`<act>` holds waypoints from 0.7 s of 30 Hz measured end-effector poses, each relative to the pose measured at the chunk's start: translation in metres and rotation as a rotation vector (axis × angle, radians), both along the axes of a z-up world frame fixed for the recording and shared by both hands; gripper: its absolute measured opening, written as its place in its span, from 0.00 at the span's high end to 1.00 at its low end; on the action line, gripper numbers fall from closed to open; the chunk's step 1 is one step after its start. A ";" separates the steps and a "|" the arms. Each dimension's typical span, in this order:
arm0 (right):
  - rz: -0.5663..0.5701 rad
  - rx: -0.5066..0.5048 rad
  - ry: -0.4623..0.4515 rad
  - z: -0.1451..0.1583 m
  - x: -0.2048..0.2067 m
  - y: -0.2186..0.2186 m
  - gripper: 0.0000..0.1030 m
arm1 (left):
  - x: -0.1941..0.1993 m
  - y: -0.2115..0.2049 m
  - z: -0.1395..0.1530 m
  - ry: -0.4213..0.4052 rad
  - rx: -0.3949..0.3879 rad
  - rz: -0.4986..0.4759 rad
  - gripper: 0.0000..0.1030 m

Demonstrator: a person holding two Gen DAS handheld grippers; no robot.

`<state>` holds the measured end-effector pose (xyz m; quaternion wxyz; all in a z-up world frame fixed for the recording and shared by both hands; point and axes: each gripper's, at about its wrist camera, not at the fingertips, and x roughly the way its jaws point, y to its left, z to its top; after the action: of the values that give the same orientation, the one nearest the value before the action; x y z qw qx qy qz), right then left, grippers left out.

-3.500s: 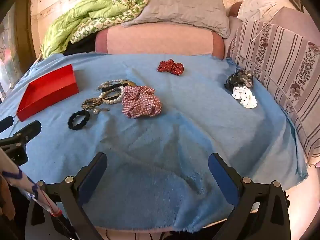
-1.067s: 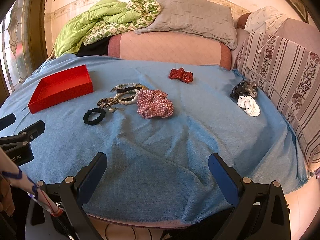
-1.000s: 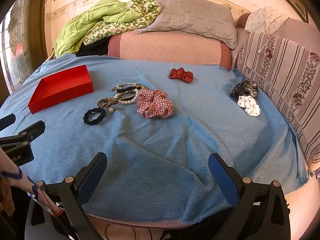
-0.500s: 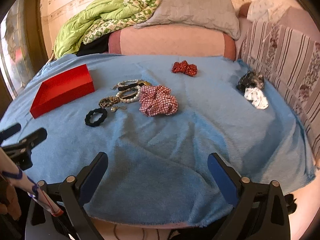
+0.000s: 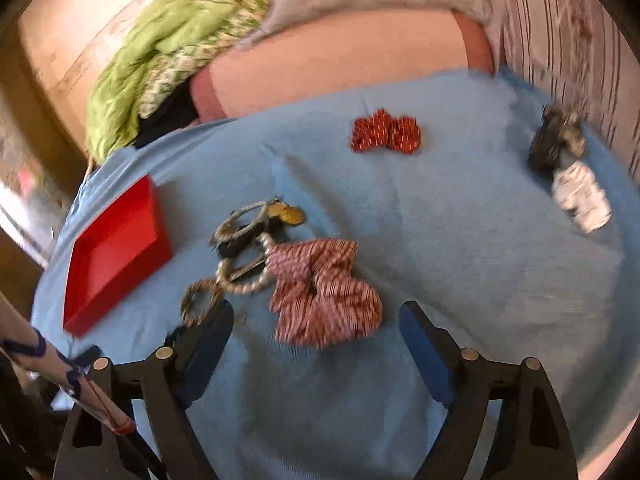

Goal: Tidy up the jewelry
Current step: 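Grasp the black scrunchie with left tool while right tool grasps checked scrunchie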

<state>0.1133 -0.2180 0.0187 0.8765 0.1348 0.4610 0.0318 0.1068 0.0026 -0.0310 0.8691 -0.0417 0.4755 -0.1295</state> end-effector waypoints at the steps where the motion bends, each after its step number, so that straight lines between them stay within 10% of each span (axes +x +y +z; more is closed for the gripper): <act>1: -0.009 -0.010 0.005 -0.004 0.005 -0.001 0.21 | 0.008 -0.003 -0.006 0.018 -0.001 -0.012 0.41; 5: 0.013 -0.019 0.067 -0.030 0.017 -0.001 0.30 | 0.016 -0.011 -0.023 0.041 0.023 -0.041 0.45; 7: 0.029 -0.039 0.084 -0.037 0.022 0.003 0.59 | 0.016 -0.017 -0.022 0.007 0.053 -0.060 0.52; 9: 0.044 -0.033 0.088 -0.039 0.023 0.004 0.81 | 0.017 -0.019 -0.023 -0.003 0.059 -0.063 0.85; 21: -0.021 -0.019 -0.128 0.003 -0.002 -0.007 0.87 | 0.007 -0.012 0.002 -0.129 0.074 -0.041 0.94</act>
<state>0.1112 -0.2253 0.0222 0.9057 0.1290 0.4030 0.0268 0.1135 -0.0096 -0.0295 0.8961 0.0084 0.4236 -0.1319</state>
